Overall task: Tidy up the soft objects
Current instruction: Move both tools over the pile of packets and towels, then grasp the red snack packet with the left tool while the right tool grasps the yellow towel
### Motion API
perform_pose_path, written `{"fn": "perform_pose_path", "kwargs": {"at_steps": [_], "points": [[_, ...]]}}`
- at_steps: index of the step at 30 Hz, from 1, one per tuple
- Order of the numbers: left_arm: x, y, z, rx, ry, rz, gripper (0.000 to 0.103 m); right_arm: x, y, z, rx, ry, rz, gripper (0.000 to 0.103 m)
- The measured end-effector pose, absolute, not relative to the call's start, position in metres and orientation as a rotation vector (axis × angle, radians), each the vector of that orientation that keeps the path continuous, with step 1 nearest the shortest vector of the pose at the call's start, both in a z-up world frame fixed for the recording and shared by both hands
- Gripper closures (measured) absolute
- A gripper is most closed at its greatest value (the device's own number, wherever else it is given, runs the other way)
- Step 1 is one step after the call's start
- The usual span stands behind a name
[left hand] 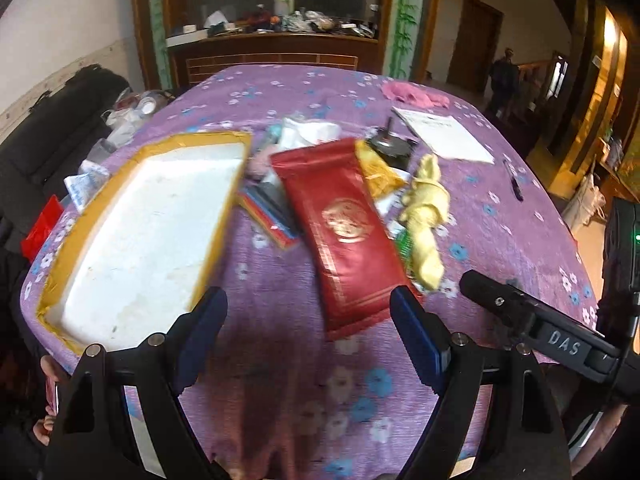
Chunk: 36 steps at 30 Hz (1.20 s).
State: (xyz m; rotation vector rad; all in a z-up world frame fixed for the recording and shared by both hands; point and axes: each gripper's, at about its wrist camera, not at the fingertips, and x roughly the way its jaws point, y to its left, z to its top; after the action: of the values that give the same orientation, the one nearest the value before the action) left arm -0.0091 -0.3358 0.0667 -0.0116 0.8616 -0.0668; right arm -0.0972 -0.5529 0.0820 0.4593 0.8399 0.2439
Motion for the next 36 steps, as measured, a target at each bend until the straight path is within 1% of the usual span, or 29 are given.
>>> {"fn": "perform_pose_path", "kwargs": {"at_steps": [4, 11, 16, 19, 23, 25, 26, 28, 30, 31, 32, 33, 36], "points": [[-0.015, -0.338, 0.063, -0.024, 0.846, -0.075, 0.019, -0.1, -0.555, 0.078, 0.411, 0.834, 0.234, 0.012], [-0.005, -0.33, 0.053, -0.11, 0.876, -0.088, 0.019, -0.109, -0.54, 0.072, 0.305, 0.814, 0.214, 0.011], [0.007, -0.328, 0.056, -0.099, 0.881, -0.085, 0.019, -0.107, -0.537, 0.069, 0.283, 0.827, 0.242, 0.006], [0.025, -0.327, 0.058, -0.135, 0.916, -0.129, 0.019, -0.105, -0.538, 0.07, 0.29, 0.839, 0.281, 0.004], [0.06, -0.33, 0.052, -0.173, 0.966, -0.158, 0.019, -0.102, -0.541, 0.073, 0.31, 0.848, 0.3, 0.004], [0.074, -0.34, 0.046, -0.133, 0.972, -0.181, 0.019, -0.1, -0.542, 0.073, 0.317, 0.847, 0.298, 0.004], [0.08, -0.348, 0.04, -0.082, 0.984, -0.175, 0.019, -0.098, -0.543, 0.073, 0.318, 0.854, 0.304, 0.005], [0.087, -0.353, 0.025, -0.052, 1.023, -0.135, 0.019, -0.095, -0.544, 0.075, 0.331, 0.858, 0.299, 0.011], [0.086, -0.348, 0.017, -0.086, 1.033, -0.13, 0.019, -0.091, -0.546, 0.077, 0.348, 0.862, 0.296, 0.011], [0.082, -0.342, 0.017, -0.116, 1.021, -0.126, 0.023, -0.087, -0.548, 0.078, 0.364, 0.865, 0.294, 0.012], [0.079, -0.336, 0.017, -0.157, 1.008, -0.132, 0.03, -0.083, -0.552, 0.079, 0.389, 0.868, 0.287, 0.012], [0.074, -0.332, 0.02, -0.187, 1.0, -0.141, 0.044, -0.079, -0.555, 0.08, 0.416, 0.871, 0.279, 0.012], [0.06, -0.327, 0.025, -0.184, 0.98, -0.124, 0.047, -0.059, -0.559, 0.083, 0.497, 0.903, 0.29, 0.013]]}}
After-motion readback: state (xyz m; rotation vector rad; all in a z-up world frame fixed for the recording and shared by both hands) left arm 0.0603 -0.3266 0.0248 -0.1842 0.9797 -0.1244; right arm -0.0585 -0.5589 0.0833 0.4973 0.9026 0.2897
